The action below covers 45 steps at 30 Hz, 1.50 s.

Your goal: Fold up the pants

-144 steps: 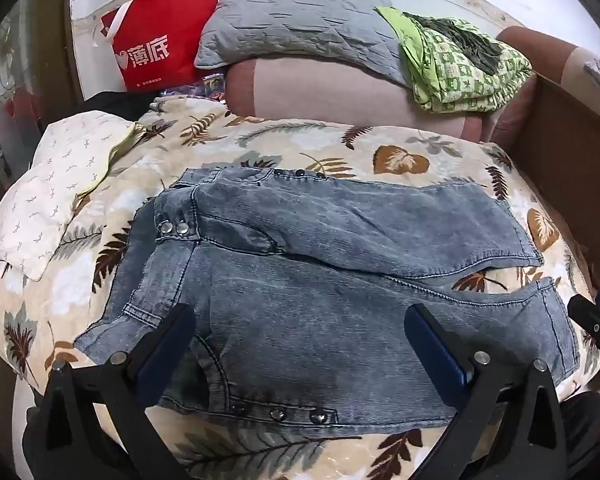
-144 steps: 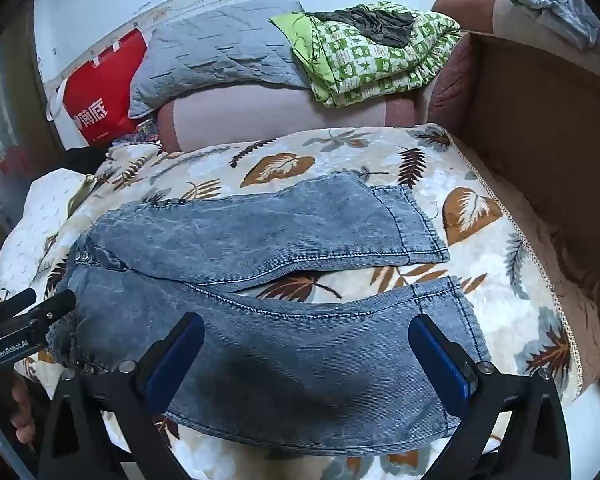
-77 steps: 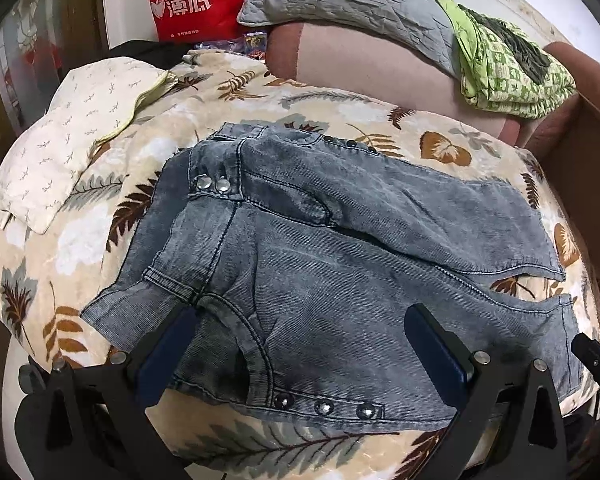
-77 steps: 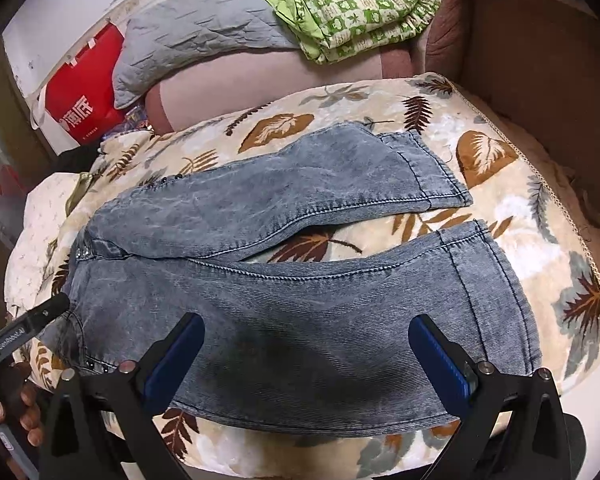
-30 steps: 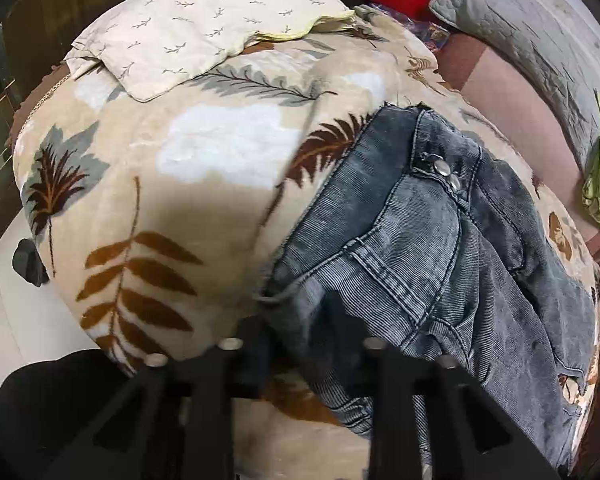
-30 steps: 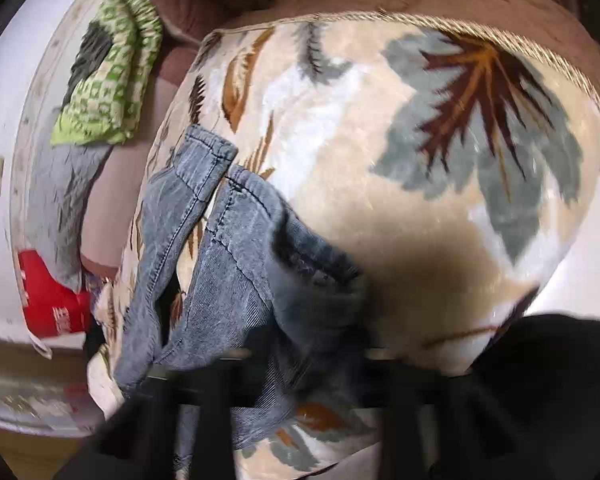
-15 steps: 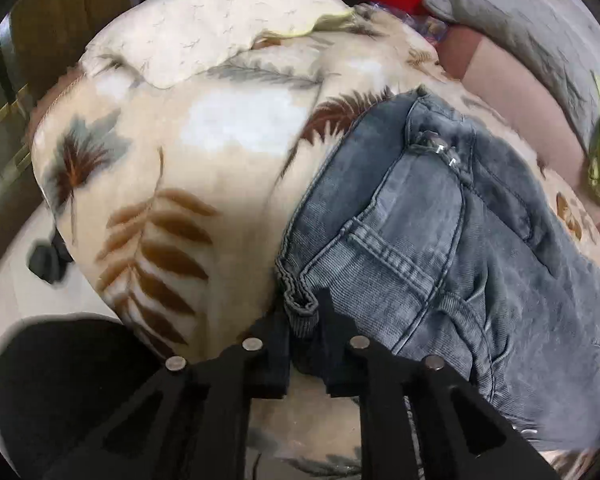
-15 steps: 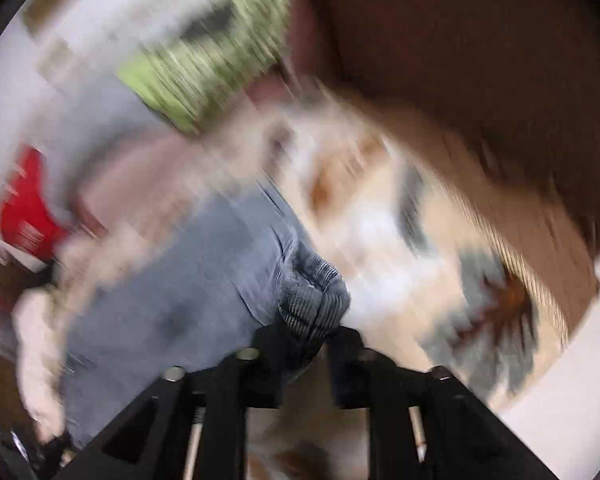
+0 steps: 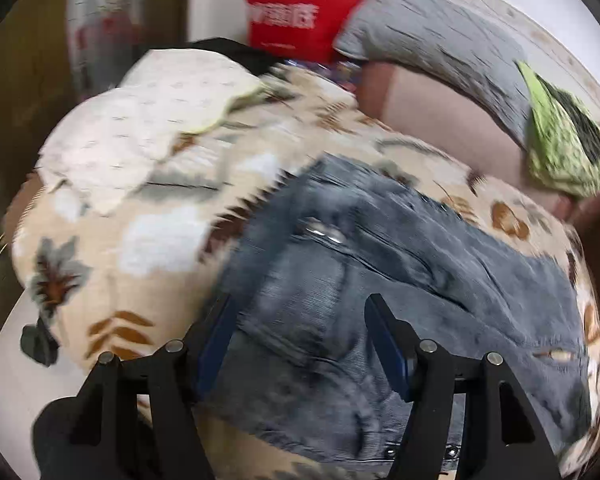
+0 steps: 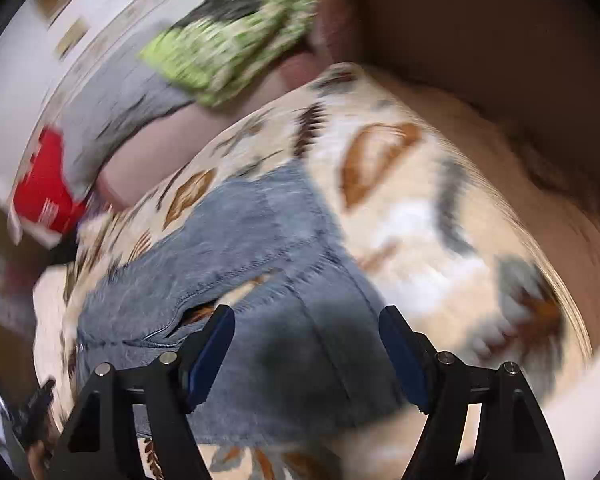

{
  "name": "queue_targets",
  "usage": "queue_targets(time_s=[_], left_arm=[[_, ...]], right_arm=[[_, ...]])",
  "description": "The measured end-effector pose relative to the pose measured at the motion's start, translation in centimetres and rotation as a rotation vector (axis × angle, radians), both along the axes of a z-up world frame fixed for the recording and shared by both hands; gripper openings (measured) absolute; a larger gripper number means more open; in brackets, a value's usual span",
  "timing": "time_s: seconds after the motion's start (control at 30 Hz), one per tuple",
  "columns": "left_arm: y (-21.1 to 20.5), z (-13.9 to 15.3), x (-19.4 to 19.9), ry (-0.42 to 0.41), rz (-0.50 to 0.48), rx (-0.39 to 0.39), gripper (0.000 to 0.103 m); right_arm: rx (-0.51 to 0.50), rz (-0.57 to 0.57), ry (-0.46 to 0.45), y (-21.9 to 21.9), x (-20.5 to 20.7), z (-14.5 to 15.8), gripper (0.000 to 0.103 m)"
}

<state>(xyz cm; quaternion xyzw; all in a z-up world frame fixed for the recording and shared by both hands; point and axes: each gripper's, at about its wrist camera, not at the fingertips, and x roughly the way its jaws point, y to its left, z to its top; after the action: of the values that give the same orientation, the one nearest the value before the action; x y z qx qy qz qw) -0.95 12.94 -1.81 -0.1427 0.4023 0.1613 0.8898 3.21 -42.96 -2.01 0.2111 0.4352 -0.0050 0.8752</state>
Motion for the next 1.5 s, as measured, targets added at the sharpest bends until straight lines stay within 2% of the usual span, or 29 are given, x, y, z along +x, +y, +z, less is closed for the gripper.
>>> queue_targets(time_s=[0.07, 0.13, 0.2, 0.23, 0.27, 0.3, 0.37, 0.43, 0.5, 0.53, 0.57, 0.6, 0.63, 0.67, 0.7, 0.73, 0.8, 0.9, 0.93, 1.0, 1.03, 1.07, 1.1, 1.17, 1.27, 1.37, 1.43, 1.5], left_arm=[[-0.5, -1.5, 1.2, 0.033, -0.022, -0.004, 0.067], [-0.8, -3.3, 2.7, 0.082, -0.039, 0.008, 0.067], [-0.4, -6.4, 4.2, 0.196, -0.033, 0.044, 0.067], [-0.3, -7.3, 4.3, 0.212, -0.039, 0.047, 0.067], [-0.7, -7.3, 3.9, 0.173, -0.056, 0.091, 0.069], [-1.2, -7.4, 3.6, 0.171, -0.066, 0.12, 0.069], [-1.7, -7.4, 3.4, 0.174, -0.075, 0.144, 0.069], [-1.5, -7.4, 3.4, 0.176, -0.069, 0.118, 0.069], [-1.6, -7.4, 3.5, 0.179, -0.074, 0.129, 0.07], [-1.8, -7.4, 3.4, 0.176, -0.077, 0.137, 0.07], [-1.9, -7.4, 3.3, 0.175, -0.079, 0.146, 0.071], [-1.9, -7.4, 3.5, 0.178, -0.079, 0.149, 0.071], [-1.6, -7.2, 3.6, 0.184, -0.079, 0.147, 0.071], [-1.6, -7.0, 3.6, 0.195, -0.081, 0.14, 0.071], [-1.3, -6.8, 3.8, 0.199, -0.08, 0.136, 0.071], [-1.0, -6.2, 3.7, 0.186, -0.074, 0.131, 0.071], [-1.1, -4.5, 3.3, 0.135, -0.067, 0.115, 0.071], [-2.3, -2.6, 2.7, 0.044, -0.112, 0.111, 0.074], [-2.7, -2.6, 2.9, 0.038, -0.128, 0.133, 0.079], [-3.2, -4.5, 3.9, 0.108, -0.13, 0.185, 0.084], [-2.9, -7.2, 5.0, 0.24, -0.128, 0.172, 0.085], [-2.4, -8.4, 5.3, 0.276, -0.128, 0.138, 0.087], [-1.8, -7.6, 5.0, 0.214, -0.124, 0.125, 0.087], [-1.1, -6.2, 5.3, 0.212, -0.152, 0.093, 0.087], [0.8, -4.0, 6.8, 0.147, -0.148, 0.072, 0.087], [4.4, -2.7, 10.3, 0.101, -0.105, -0.014, 0.087], [6.6, -2.6, 13.0, 0.099, -0.076, -0.088, 0.087], [8.4, -3.0, 15.8, 0.106, -0.058, -0.183, 0.086]], right_arm=[[-0.145, 0.038, 0.041, 0.9, 3.0, -0.7, 0.077], [-0.241, 0.072, 0.097, 1.2, 5.9, -2.1, 0.077], [-0.27, 0.094, 0.18, 0.2, 8.2, -4.4, 0.077], [-0.252, 0.104, 0.224, 0.0, 9.2, -5.7, 0.075], [-0.231, 0.123, 0.251, -0.1, 9.9, -6.9, 0.069], [-0.218, 0.144, 0.267, 0.2, 10.3, -7.8, 0.057], [-0.239, 0.171, 0.251, 1.0, 10.2, -7.7, 0.025], [-0.303, 0.144, 0.207, 1.4, 9.6, -6.0, 0.021], [-0.4, 0.075, 0.143, 1.2, 8.7, -4.4, 0.016], [-0.429, 0.037, 0.14, 0.9, 8.3, -4.4, 0.014], [-0.478, 0.003, 0.176, 0.4, 8.4, -5.8, 0.014], [-0.509, -0.007, 0.241, -0.2, 8.6, -7.5, 0.015], [-0.497, -0.005, 0.281, -0.8, 8.7, -9.0, 0.015], [-0.489, -0.017, 0.21, -1.0, 7.8, -8.3, 0.016], [-0.464, -0.037, 0.185, -1.2, 6.9, -7.4, 0.022], [-0.421, -0.06, 0.163, -1.5, 6.0, -6.4, 0.031], [-0.352, -0.069, 0.106, -1.2, 3.9, -4.0, 0.042], [-0.249, 0.03, 0.028, 1.3, 1.1, -1.4, 0.074], [-0.238, 0.06, 0.014, 2.2, 0.5, -1.3, 0.078], [-0.216, 0.102, 0.058, 3.1, 0.6, -3.1, 0.078], [-0.225, 0.104, 0.145, 3.1, 1.0, -5.3, 0.079], [-0.246, 0.093, 0.27, 2.7, 1.5, -7.9, 0.079], [-0.26, 0.093, 0.243, 2.6, 1.4, -7.8, 0.08], [-0.249, 0.1, 0.227, 2.8, 1.4, -5.3, 0.08], [-0.202, 0.082, 0.157, 1.8, 3.4, -1.8, 0.08], [-0.135, 0.093, 0.118, 1.1, 8.4, -0.4, 0.08], [-0.091, 0.117, 0.119, 0.6, 12.9, -0.7, 0.08], [-0.107, 0.139, 0.143, 0.9, 16.8, -1.5, 0.08]])
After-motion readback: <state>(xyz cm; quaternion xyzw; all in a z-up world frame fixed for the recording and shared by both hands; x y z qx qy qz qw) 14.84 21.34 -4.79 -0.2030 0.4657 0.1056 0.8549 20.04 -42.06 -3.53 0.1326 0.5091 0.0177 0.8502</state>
